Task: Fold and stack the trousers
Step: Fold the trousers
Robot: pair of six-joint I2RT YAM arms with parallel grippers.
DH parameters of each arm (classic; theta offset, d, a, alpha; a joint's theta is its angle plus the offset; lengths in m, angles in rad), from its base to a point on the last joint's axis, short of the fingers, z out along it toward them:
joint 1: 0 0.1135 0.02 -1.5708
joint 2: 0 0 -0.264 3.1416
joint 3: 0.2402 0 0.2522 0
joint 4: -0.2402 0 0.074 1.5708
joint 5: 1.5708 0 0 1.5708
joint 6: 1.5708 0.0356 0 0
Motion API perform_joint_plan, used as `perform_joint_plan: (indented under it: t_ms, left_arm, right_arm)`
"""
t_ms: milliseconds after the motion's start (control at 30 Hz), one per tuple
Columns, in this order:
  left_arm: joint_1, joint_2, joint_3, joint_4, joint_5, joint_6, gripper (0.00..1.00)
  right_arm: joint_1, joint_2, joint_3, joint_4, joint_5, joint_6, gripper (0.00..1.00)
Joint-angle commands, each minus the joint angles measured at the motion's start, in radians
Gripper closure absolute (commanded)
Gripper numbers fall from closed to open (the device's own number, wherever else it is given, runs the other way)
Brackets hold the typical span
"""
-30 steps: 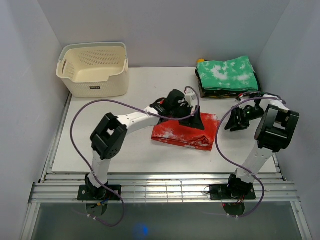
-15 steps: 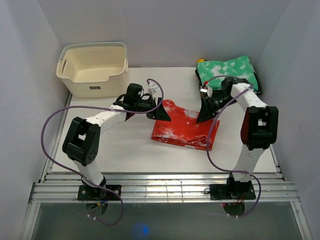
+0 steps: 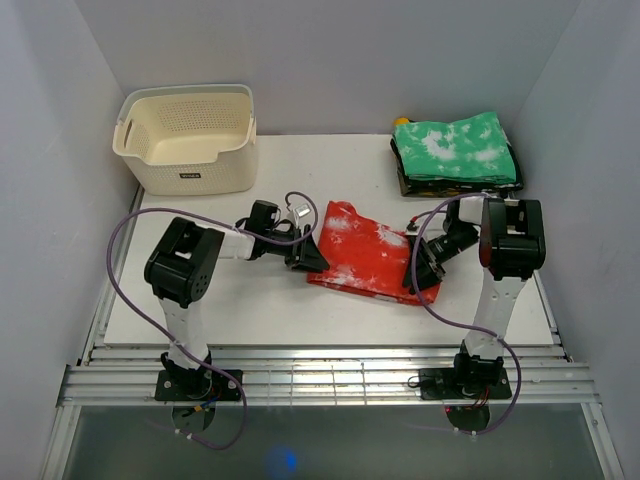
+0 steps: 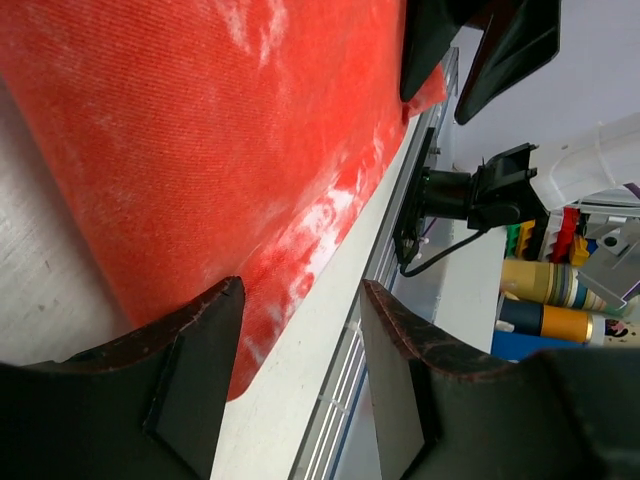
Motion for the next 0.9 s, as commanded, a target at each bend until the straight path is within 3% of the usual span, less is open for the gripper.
perform_joint_plan:
  t_ms: [0, 100, 233, 333, 467, 567, 700, 867]
  left_arm:
    - [0.025, -0.021, -0.05, -0.026, -0.049, 0.027, 0.38]
    - [0.025, -0.108, -0.072, -0.032, 0.001, 0.067, 0.38]
    - [0.022, -0.28, -0.052, -0.041, 0.063, 0.15, 0.37]
    - [0.004, -0.333, 0.003, -0.015, 0.046, 0.141, 0.33]
    - [-0.036, -0.242, 0.104, 0.037, 0.006, 0.086, 0.29]
    - [-0.044, -0.118, 0.146, 0.193, -0.026, -0.041, 0.29]
    - [-0.043, 0.088, 0.224, 0.42, -0.051, -0.18, 0.3]
    - [-0.006, 0.347, 0.35, 0.445, -0.083, -0.236, 0.33]
  right_arm:
    - [-0.054, 0.051, 0.061, 0.146, 0.331, -0.027, 0.39]
    - [-0.053, 0.012, 0.2, -0.019, 0.198, -0.103, 0.36]
    - [-0.051, -0.114, 0.367, -0.034, 0.171, -0.076, 0.27]
    - [-0.057, -0.133, 0.447, -0.026, 0.148, -0.068, 0.28]
    - [-0.057, -0.119, 0.411, 0.101, 0.043, 0.049, 0.31]
    - [-0.059, -0.064, 0.377, 0.173, -0.034, 0.103, 0.34]
    - [-0.08, 0.08, 0.361, 0.262, -0.051, 0.116, 0.36]
    - [-0.083, 0.256, 0.407, 0.322, 0.024, 0.088, 0.4]
